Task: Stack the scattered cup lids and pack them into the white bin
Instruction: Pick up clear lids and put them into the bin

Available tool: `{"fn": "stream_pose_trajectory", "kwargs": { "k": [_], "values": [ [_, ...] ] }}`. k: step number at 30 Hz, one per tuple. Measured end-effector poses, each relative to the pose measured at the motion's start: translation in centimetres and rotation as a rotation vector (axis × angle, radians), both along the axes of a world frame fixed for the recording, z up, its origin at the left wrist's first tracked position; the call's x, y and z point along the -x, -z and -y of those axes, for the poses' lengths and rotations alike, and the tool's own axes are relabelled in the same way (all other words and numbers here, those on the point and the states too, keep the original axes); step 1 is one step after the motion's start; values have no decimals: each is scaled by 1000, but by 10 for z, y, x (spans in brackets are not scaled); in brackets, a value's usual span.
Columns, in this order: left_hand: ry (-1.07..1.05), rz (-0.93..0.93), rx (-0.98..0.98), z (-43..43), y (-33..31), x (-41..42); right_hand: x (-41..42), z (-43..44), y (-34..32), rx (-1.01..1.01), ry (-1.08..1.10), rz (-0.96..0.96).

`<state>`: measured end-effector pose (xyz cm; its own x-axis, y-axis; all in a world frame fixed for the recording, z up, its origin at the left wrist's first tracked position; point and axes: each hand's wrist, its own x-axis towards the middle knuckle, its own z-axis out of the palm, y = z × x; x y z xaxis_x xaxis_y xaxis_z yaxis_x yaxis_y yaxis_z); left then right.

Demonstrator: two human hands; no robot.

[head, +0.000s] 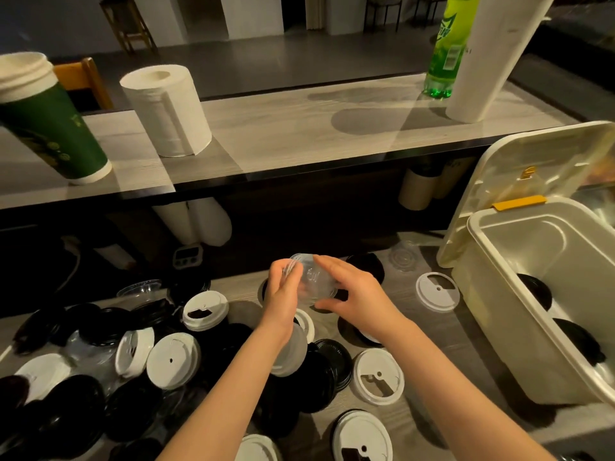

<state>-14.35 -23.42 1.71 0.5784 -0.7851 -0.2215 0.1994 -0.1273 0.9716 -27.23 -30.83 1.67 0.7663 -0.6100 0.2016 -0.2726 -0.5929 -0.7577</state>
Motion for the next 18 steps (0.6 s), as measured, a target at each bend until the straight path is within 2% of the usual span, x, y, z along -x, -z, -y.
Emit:
{"fn": "stream_pose_trajectory", "kwargs": {
  "k": [3,6,8,10,13,18],
  "values": [
    [39,31,-9,2,0,-2,2,5,2,-31,-12,9],
    [-1,37,-36,4,6,-6,8,20,4,-145,-9,-65],
    [-47,30,-62,5,7,-13,16,37,12,-163,92,-63],
    [-82,26,-71,7,7,-19,25,60,24,-36,264,-111],
    [-112,26,-64,8,5,-26,34,94,42,60,415,-320],
    [-140,30,-76,13,6,-28,40,126,64,88,361,-909]
  ]
}}
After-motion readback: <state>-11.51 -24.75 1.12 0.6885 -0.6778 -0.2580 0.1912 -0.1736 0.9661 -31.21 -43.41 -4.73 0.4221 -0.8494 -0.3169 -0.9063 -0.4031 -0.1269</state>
